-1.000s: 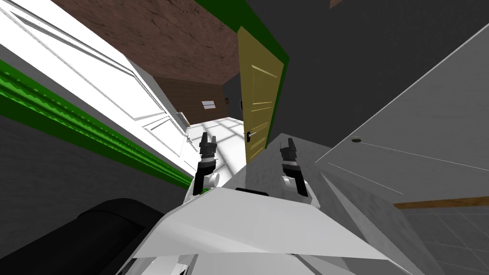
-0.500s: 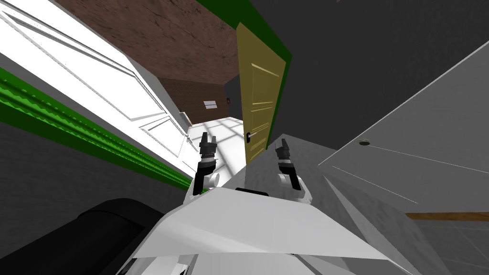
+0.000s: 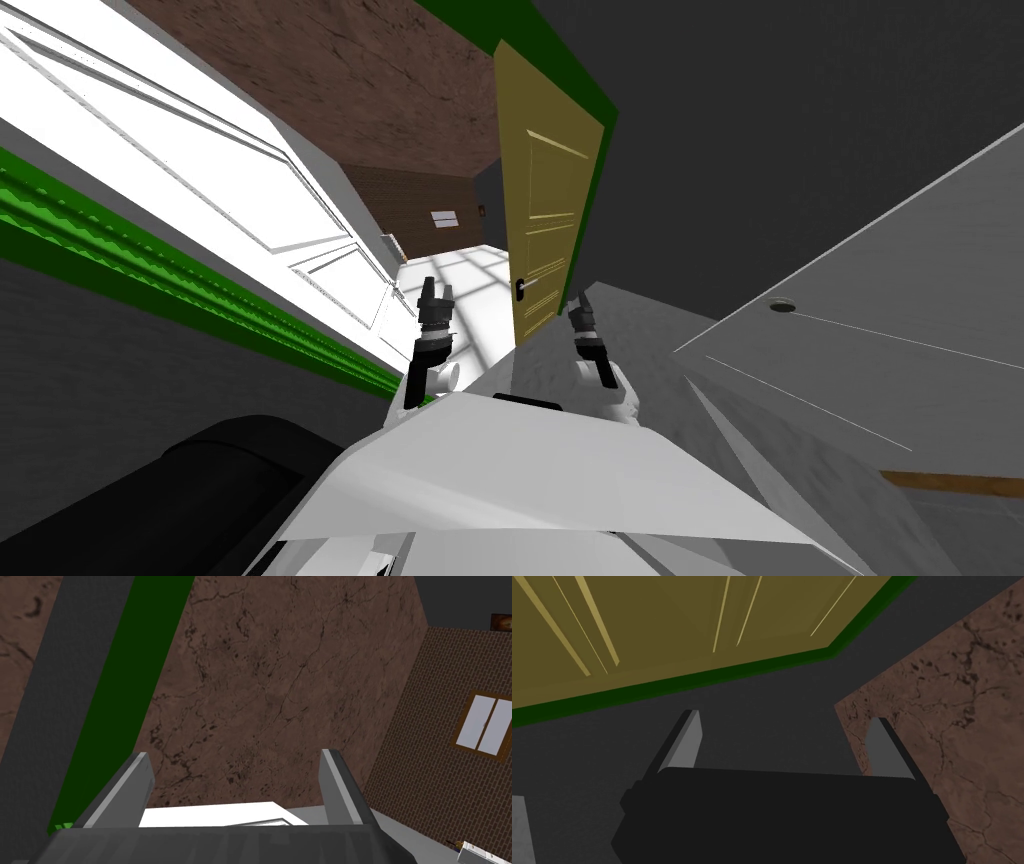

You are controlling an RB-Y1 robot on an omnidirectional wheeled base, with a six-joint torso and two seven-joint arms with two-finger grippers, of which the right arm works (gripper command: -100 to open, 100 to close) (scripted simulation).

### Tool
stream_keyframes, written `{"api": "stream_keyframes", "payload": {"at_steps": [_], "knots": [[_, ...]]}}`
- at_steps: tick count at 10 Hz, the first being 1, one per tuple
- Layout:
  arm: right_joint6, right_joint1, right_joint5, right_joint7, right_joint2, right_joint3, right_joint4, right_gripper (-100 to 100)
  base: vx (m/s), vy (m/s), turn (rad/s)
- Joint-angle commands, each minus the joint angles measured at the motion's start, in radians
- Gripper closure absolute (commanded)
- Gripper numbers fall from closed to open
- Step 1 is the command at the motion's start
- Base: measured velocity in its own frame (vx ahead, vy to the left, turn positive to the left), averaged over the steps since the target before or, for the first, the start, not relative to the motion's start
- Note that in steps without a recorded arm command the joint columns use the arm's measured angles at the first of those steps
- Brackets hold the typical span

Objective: Push the door open

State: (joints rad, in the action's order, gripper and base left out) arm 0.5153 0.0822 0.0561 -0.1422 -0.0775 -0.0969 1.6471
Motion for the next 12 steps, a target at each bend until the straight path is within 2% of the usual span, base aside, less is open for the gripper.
{"api": "stream_keyframes", "payload": {"at_steps": [1, 2, 3, 4, 5, 8, 9, 11, 12], "knots": [[0.002, -0.021, 0.004, -0.012, -0.005, -0.001, -0.039, -100, 0.044, -0.04, 0.043], [0.004, -0.048, 0.015, -0.029, -0.007, -0.01, -0.072, -100, 0.053, -0.044, 0.061], [0.004, -0.048, 0.015, -0.029, -0.007, -0.01, -0.084, -100, 0.039, -0.04, 0.044], [0.006, -0.075, 0.027, -0.046, -0.008, -0.019, -0.12, -100, 0.033, -0.048, 0.074], [0.006, -0.075, 0.027, -0.046, -0.008, -0.019, -0.13, -100, 0.034, -0.037, 0.039], [0.012, -0.157, 0.061, -0.098, -0.012, -0.047, -0.243, -100, 0.071, -0.073, 0.094], [0.012, -0.157, 0.061, -0.098, -0.012, -0.047, -0.265, -100, 0.06, -0.079, 0.048], [0.016, -0.211, 0.084, -0.132, -0.014, -0.065, -0.335, -100, 0.053, -0.066, 0.077], [0.016, -0.211, 0.084, -0.132, -0.014, -0.065, -0.355, -100, 0.043, -0.055, 0.046]]}}
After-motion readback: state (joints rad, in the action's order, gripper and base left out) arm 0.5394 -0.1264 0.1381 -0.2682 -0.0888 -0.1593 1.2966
